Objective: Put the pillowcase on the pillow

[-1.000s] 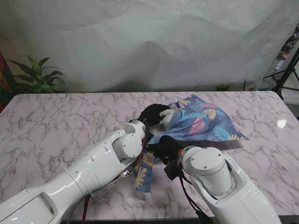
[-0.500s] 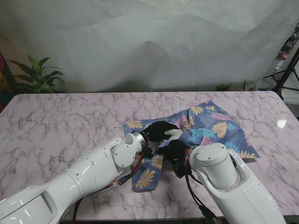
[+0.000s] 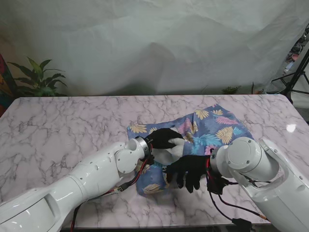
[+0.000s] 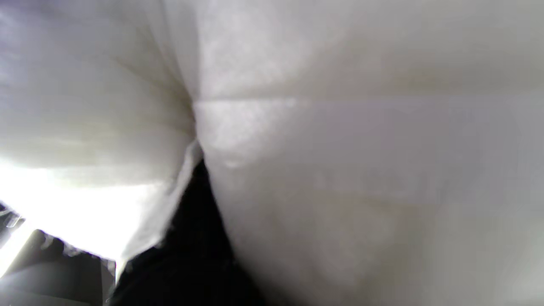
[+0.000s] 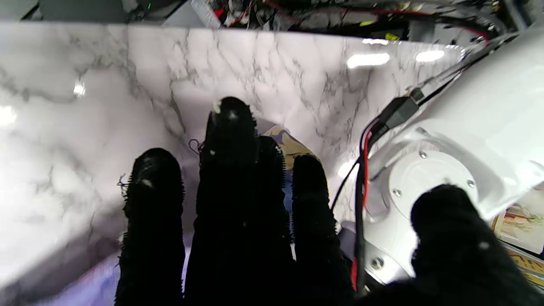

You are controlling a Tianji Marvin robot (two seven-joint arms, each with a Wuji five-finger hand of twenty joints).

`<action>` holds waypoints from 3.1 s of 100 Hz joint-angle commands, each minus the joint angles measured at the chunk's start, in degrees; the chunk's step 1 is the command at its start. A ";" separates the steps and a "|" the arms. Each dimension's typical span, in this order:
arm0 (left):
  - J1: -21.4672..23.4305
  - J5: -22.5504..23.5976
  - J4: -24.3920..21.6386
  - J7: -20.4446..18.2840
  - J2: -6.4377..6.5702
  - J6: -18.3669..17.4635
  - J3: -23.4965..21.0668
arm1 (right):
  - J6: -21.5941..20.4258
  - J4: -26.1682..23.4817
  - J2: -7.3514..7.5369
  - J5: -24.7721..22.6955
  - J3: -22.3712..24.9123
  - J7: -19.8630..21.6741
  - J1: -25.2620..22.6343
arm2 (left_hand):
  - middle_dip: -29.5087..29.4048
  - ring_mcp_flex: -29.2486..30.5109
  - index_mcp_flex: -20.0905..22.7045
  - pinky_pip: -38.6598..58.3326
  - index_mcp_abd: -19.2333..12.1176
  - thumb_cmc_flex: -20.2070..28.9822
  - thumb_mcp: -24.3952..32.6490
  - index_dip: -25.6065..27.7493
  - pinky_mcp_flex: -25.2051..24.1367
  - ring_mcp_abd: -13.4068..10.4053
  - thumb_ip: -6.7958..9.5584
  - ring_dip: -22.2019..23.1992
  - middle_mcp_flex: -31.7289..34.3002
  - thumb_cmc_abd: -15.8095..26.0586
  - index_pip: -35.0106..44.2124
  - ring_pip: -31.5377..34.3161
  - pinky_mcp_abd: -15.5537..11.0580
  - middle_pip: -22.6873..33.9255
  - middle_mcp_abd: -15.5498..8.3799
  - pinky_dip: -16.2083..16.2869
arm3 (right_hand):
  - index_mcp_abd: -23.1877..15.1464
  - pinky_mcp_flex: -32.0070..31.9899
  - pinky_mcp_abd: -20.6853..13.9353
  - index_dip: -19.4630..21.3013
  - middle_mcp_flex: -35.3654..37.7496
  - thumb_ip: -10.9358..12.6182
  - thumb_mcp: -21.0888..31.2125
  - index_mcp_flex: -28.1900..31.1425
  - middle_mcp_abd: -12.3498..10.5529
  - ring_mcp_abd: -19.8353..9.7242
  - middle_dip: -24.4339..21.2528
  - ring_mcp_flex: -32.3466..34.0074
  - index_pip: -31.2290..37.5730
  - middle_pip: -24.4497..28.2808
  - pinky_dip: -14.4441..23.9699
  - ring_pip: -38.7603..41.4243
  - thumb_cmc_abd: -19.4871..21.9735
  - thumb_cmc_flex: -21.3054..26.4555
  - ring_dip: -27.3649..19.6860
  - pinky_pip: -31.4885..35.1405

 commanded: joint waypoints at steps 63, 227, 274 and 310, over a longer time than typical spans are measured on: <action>-0.02 0.90 4.70 1.69 -2.33 -2.96 1.92 | -35.22 8.29 -5.98 -25.76 5.43 -20.41 -3.15 | 2.07 -2.26 1.69 3.60 3.87 2.45 -0.53 0.07 -1.08 -1.42 1.70 0.86 0.03 3.56 5.82 0.90 -8.91 0.10 1.28 1.92 | -12.39 -20.95 -7.58 -0.64 -13.63 1.69 -1.98 -6.28 -10.48 -7.06 -10.62 -22.23 -0.79 -15.23 -3.56 -30.91 -2.86 2.33 -8.99 -18.35; 0.91 6.22 5.70 6.62 -1.62 -9.40 2.97 | -25.82 19.17 -11.68 -38.16 -0.83 -56.94 -0.80 | -11.07 -5.38 -5.83 -1.94 9.86 7.17 11.18 3.86 -7.91 0.30 -0.19 6.02 -15.33 -5.01 1.76 -11.85 -5.86 10.51 2.61 -12.05 | -5.30 -39.86 -3.53 -4.22 -38.67 -2.88 18.44 -27.15 -5.18 -1.88 -14.74 -51.11 -13.68 -16.65 -18.64 -31.81 -15.00 -21.47 -16.91 -29.43; 3.23 15.22 -5.79 11.32 4.24 0.92 -1.53 | -24.96 19.64 -10.77 -42.06 -0.54 -53.48 -0.90 | -21.55 -34.82 -24.99 -25.13 16.25 -18.35 -7.33 1.21 -30.31 1.97 2.20 -19.96 -36.89 10.23 -16.45 -23.56 -0.82 -14.59 5.49 -4.89 | -3.79 -38.51 -4.68 -3.18 -38.70 -2.72 17.76 -27.09 -4.40 -2.70 -14.37 -50.17 -12.94 -15.20 -17.33 -31.02 -15.14 -19.91 -16.49 -28.05; 5.25 19.72 -13.19 11.27 7.96 2.01 -7.27 | -27.30 21.65 -9.52 -40.49 -1.55 -44.76 1.39 | -32.46 -37.37 -31.11 -30.16 16.61 -19.96 -12.06 0.80 -33.77 1.40 3.14 -19.63 -37.78 10.54 -24.48 -34.71 0.13 -20.77 6.53 -6.65 | -5.01 -41.80 -3.57 -5.42 -38.67 -2.66 17.61 -26.74 -5.12 -2.65 -18.28 -54.07 -22.82 -24.84 -19.57 -33.16 -14.62 -21.30 -17.63 -32.75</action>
